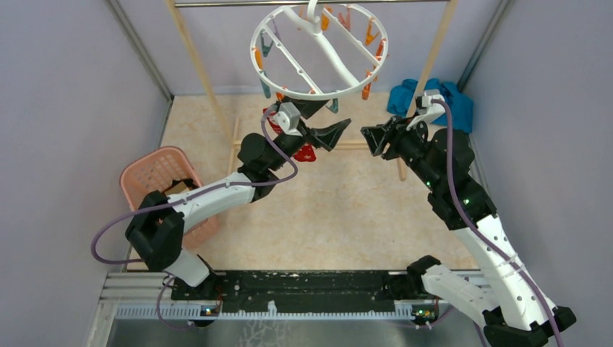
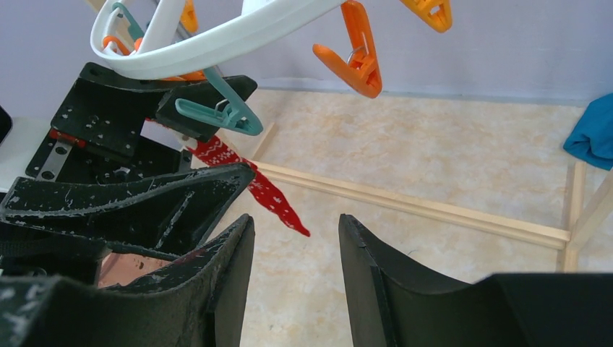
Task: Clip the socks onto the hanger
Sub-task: Open the clamp at the hanger.
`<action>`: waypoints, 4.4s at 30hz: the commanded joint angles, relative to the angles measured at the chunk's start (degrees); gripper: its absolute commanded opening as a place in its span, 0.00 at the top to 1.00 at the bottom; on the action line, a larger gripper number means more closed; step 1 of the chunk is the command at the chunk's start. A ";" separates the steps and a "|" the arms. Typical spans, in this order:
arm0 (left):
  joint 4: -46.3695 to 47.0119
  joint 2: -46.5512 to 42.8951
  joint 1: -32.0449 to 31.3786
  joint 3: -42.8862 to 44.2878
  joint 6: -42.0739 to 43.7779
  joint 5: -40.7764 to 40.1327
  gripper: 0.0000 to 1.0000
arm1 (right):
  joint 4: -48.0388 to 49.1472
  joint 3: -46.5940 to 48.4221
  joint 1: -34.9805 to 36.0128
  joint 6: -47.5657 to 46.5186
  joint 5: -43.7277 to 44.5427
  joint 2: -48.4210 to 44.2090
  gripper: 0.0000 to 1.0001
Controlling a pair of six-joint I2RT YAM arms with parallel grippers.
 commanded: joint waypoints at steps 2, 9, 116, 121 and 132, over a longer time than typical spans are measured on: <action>3.47 1.61 0.24 2.43 -0.38 0.54 0.19 | 1.70 0.40 -0.57 -0.52 -0.36 -0.89 0.53; 4.08 1.65 0.23 1.72 -1.09 0.56 0.40 | 1.71 0.58 -0.57 -0.67 -0.28 -0.78 0.53; -30.31 -6.11 0.82 13.26 -2.35 5.96 1.00 | -0.74 27.73 8.05 -9.29 -4.63 25.45 0.70; -31.08 -6.07 0.85 13.69 -2.09 7.51 1.00 | -0.68 27.83 8.05 -9.20 -5.16 26.45 0.62; -31.06 -6.54 0.85 12.95 -1.76 8.31 1.00 | -0.84 27.56 8.05 -8.49 -3.53 26.81 1.00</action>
